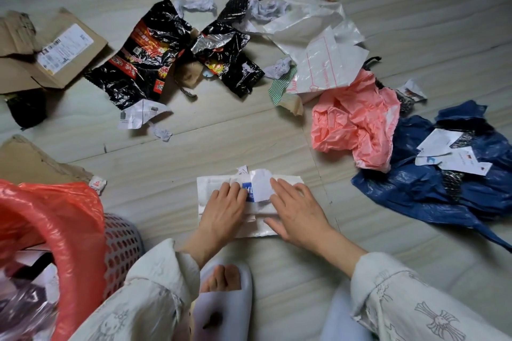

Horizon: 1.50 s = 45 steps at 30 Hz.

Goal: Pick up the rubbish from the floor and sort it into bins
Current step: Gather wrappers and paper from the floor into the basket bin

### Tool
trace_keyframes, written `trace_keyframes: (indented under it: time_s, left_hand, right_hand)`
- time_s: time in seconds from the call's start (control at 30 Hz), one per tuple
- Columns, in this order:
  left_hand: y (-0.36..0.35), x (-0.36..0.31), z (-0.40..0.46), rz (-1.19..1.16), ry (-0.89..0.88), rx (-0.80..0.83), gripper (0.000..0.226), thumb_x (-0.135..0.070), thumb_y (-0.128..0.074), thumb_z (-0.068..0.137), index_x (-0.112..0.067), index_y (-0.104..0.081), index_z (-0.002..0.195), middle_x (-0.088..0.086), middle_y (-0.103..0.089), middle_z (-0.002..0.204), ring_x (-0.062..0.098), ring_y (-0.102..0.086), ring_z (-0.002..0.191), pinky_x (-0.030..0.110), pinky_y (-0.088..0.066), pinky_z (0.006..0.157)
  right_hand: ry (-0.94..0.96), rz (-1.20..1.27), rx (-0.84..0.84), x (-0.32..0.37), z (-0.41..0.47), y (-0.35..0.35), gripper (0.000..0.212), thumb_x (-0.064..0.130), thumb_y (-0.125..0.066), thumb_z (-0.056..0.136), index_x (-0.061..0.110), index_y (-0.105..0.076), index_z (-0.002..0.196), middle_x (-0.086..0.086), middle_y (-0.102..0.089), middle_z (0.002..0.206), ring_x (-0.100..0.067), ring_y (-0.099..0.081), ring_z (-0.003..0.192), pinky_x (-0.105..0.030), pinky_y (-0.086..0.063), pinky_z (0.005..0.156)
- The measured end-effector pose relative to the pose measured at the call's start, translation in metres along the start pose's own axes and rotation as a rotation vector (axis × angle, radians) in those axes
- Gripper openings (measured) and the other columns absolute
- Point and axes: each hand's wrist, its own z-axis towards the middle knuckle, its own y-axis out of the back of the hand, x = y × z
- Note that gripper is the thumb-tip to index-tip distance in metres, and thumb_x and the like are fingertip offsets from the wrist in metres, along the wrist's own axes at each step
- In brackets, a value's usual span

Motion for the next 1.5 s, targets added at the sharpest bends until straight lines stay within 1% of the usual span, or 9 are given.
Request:
trace_keyframes:
  time_s: [0.23, 0.33, 0.43, 0.53, 0.67, 0.83, 1.1, 1.3, 1.5]
  left_hand:
    - [0.006, 0.025, 0.008, -0.061, -0.073, 0.056, 0.046, -0.022, -0.090, 0.030, -0.016, -0.058, 0.064, 0.001, -0.056, 0.063, 0.019, -0.055, 0.051, 0.022, -0.039, 0.041]
    - [0.014, 0.030, 0.019, -0.012, 0.085, 0.008, 0.066, -0.032, -0.089, 0.024, -0.015, -0.056, 0.079, 0.005, -0.059, 0.075, 0.024, -0.057, 0.063, 0.028, -0.044, 0.053]
    - [0.018, 0.035, 0.031, 0.010, 0.188, 0.044, 0.104, -0.045, -0.088, 0.021, -0.018, -0.042, 0.111, 0.008, -0.060, 0.103, 0.028, -0.061, 0.091, 0.041, -0.049, 0.083]
    - [0.018, 0.037, 0.040, -0.049, 0.161, 0.225, 0.099, -0.040, -0.077, 0.063, -0.021, -0.012, 0.134, 0.006, -0.042, 0.133, 0.026, -0.045, 0.121, 0.044, -0.026, 0.108]
    - [0.023, 0.028, 0.049, -0.037, 0.116, 0.332, 0.098, -0.028, -0.067, 0.076, -0.025, -0.001, 0.147, 0.005, -0.029, 0.139, 0.026, -0.040, 0.119, 0.040, -0.035, 0.092]
    - [0.027, 0.025, 0.061, -0.040, 0.110, 0.416, 0.079, -0.029, -0.077, 0.067, -0.025, -0.033, 0.132, 0.003, -0.039, 0.125, 0.024, -0.038, 0.116, 0.040, -0.032, 0.091]
    - [0.019, 0.018, 0.055, 0.001, 0.115, 0.310, 0.045, -0.023, -0.062, 0.078, -0.014, -0.045, 0.118, 0.007, -0.040, 0.121, 0.026, -0.041, 0.110, 0.039, -0.032, 0.088]
    - [0.016, 0.016, 0.053, -0.129, 0.140, 0.320, 0.063, -0.026, -0.061, 0.081, -0.013, -0.029, 0.133, 0.004, -0.052, 0.117, 0.026, -0.043, 0.112, 0.041, -0.025, 0.095]
    - [0.021, 0.020, 0.060, -0.161, 0.121, 0.444, 0.053, -0.022, -0.064, 0.076, -0.022, -0.042, 0.125, 0.002, -0.056, 0.113, 0.024, -0.044, 0.112, 0.042, -0.025, 0.095]
  right_hand:
    - [-0.106, 0.021, 0.004, 0.014, 0.026, -0.003, 0.060, 0.048, -0.081, 0.056, 0.020, -0.063, 0.107, 0.004, -0.065, 0.076, -0.016, -0.063, 0.070, -0.029, -0.046, 0.061]
    - [-0.208, 0.098, 0.074, 0.015, 0.043, 0.008, 0.068, 0.044, -0.066, 0.079, 0.016, -0.042, 0.137, -0.004, -0.058, 0.114, -0.024, -0.054, 0.106, -0.035, -0.043, 0.083]
    - [-0.223, 0.157, 0.103, 0.010, 0.053, 0.011, 0.059, 0.044, -0.060, 0.083, 0.018, -0.040, 0.133, -0.007, -0.039, 0.135, -0.027, -0.035, 0.124, -0.040, -0.032, 0.094]
    - [-0.206, 0.193, 0.163, 0.011, 0.056, 0.009, 0.064, 0.044, -0.066, 0.078, 0.016, -0.040, 0.130, -0.006, -0.036, 0.137, -0.026, -0.035, 0.126, -0.039, -0.032, 0.098]
    - [-0.245, 0.208, 0.184, 0.017, 0.058, 0.006, 0.065, 0.042, -0.069, 0.076, 0.013, -0.039, 0.127, -0.006, -0.042, 0.128, -0.026, -0.039, 0.119, -0.036, -0.034, 0.094]
    - [-0.371, 0.304, 0.256, 0.017, 0.057, 0.005, 0.068, 0.043, -0.073, 0.071, 0.011, -0.042, 0.122, -0.007, -0.041, 0.126, -0.026, -0.038, 0.119, -0.034, -0.034, 0.094]
    - [-0.433, 0.423, 0.239, 0.021, 0.049, 0.000, 0.051, 0.044, -0.065, 0.080, 0.014, -0.048, 0.118, -0.005, -0.047, 0.124, -0.024, -0.041, 0.120, -0.035, -0.032, 0.095]
    - [-0.433, 0.502, 0.218, 0.019, 0.040, -0.001, 0.040, 0.029, -0.059, 0.087, 0.016, -0.047, 0.122, -0.005, -0.047, 0.126, -0.024, -0.041, 0.122, -0.035, -0.031, 0.098]
    - [-0.436, 0.541, 0.186, 0.013, 0.041, -0.001, 0.045, 0.031, -0.064, 0.082, 0.016, -0.048, 0.121, -0.005, -0.048, 0.123, -0.024, -0.043, 0.119, -0.032, -0.033, 0.097]
